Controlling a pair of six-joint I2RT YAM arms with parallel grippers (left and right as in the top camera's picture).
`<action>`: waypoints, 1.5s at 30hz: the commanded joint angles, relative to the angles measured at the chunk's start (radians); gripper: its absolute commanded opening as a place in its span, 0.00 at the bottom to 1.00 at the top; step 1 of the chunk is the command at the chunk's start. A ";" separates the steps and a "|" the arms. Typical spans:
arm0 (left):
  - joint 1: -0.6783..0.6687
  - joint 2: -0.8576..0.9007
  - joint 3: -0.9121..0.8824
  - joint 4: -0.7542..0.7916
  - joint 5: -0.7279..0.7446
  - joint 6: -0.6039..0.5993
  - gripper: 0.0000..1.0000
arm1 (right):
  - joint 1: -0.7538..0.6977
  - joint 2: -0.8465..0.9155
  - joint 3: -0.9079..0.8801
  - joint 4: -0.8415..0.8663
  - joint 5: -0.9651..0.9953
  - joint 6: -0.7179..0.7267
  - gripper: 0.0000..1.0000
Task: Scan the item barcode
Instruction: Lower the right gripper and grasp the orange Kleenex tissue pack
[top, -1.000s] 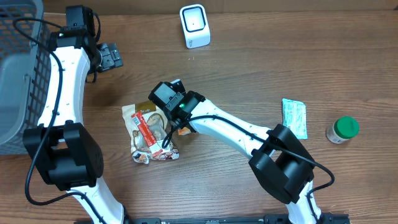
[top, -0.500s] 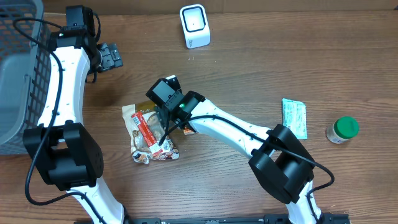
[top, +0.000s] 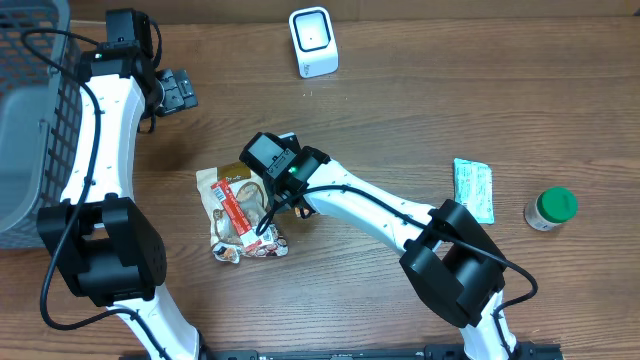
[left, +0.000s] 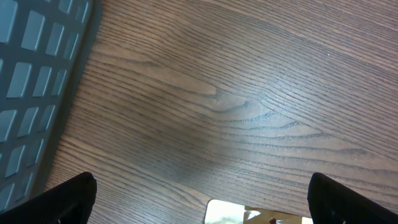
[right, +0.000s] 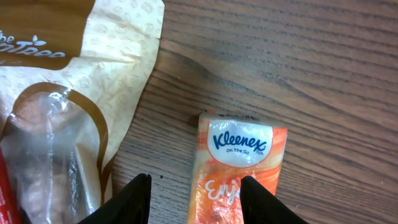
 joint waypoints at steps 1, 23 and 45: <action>0.004 -0.013 0.008 0.001 0.005 0.011 1.00 | 0.002 0.002 -0.039 0.015 0.002 0.043 0.47; 0.004 -0.013 0.008 0.001 0.005 0.011 1.00 | -0.074 0.002 -0.112 0.003 0.358 0.037 0.34; 0.004 -0.013 0.008 0.001 0.005 0.011 1.00 | -0.077 0.002 -0.145 0.042 0.249 0.278 0.27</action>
